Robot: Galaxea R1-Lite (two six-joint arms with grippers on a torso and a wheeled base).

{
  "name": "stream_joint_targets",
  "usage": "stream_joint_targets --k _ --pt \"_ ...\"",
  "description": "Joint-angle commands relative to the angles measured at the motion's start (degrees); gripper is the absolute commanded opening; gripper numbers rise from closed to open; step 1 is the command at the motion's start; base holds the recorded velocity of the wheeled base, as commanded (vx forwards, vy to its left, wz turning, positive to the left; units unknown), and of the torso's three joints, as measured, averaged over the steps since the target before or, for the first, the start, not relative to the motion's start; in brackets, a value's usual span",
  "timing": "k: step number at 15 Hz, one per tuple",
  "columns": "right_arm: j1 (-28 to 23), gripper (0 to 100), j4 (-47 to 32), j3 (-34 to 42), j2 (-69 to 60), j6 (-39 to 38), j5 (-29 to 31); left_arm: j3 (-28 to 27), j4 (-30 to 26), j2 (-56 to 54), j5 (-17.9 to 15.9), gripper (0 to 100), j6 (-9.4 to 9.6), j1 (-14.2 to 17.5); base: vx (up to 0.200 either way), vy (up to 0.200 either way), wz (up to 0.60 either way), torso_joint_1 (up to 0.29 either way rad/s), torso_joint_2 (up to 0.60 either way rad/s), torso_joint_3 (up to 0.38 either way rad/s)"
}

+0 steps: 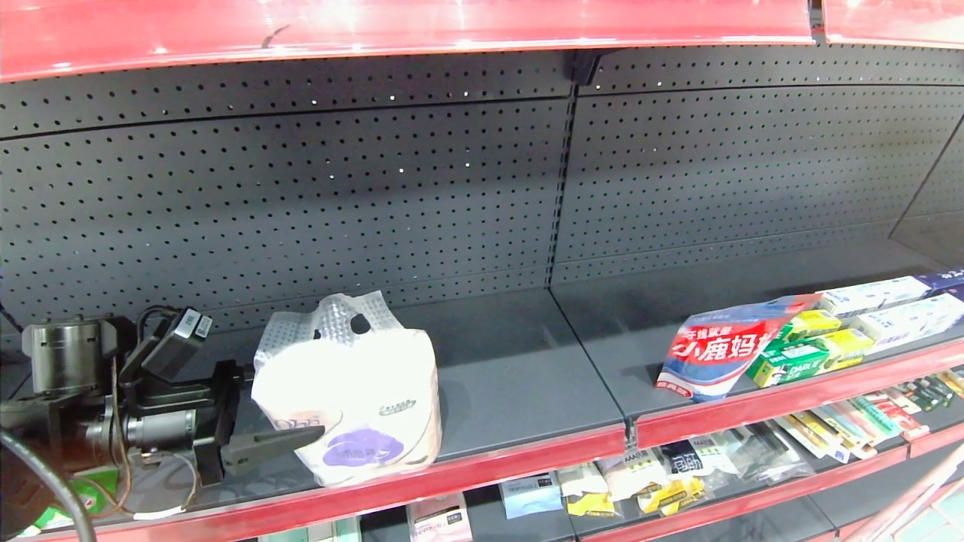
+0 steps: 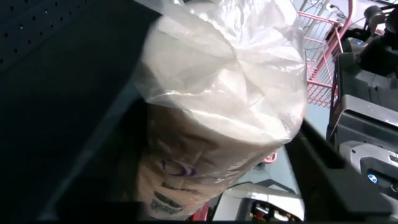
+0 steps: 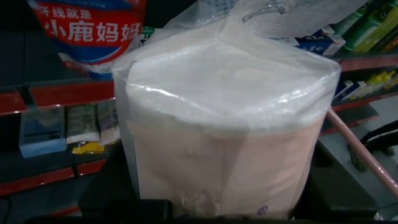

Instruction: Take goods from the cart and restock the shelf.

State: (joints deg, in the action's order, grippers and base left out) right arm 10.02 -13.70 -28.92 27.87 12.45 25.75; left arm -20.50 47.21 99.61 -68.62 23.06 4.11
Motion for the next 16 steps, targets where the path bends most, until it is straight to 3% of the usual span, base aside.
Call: stream_joint_targets --k 1,6,8,12,16 --pt "0.00 0 -0.01 0.00 0.08 0.03 0.01 -0.33 0.25 0.06 0.24 100 -0.30 0.11 0.000 0.000 0.00 0.000 0.00 0.000" --pt "0.09 0 -0.01 0.00 0.08 0.03 0.01 -1.56 0.25 -0.73 0.24 100 -0.56 0.20 0.000 0.000 0.00 0.000 0.00 0.000" --pt "0.00 0 -0.10 0.09 0.08 0.03 0.01 -3.31 0.25 -1.70 0.24 100 -1.53 0.20 0.000 0.000 0.00 0.000 0.00 0.000" --pt "0.09 0 -0.01 0.09 0.08 0.03 -0.08 -4.63 0.25 -7.41 0.24 100 -8.74 0.37 0.000 0.000 0.00 0.000 0.00 0.000" --pt "0.09 0 0.08 0.00 0.70 0.03 -0.08 -6.57 0.25 -10.22 0.15 100 -11.55 0.37 0.000 0.000 0.00 0.000 0.00 0.000"
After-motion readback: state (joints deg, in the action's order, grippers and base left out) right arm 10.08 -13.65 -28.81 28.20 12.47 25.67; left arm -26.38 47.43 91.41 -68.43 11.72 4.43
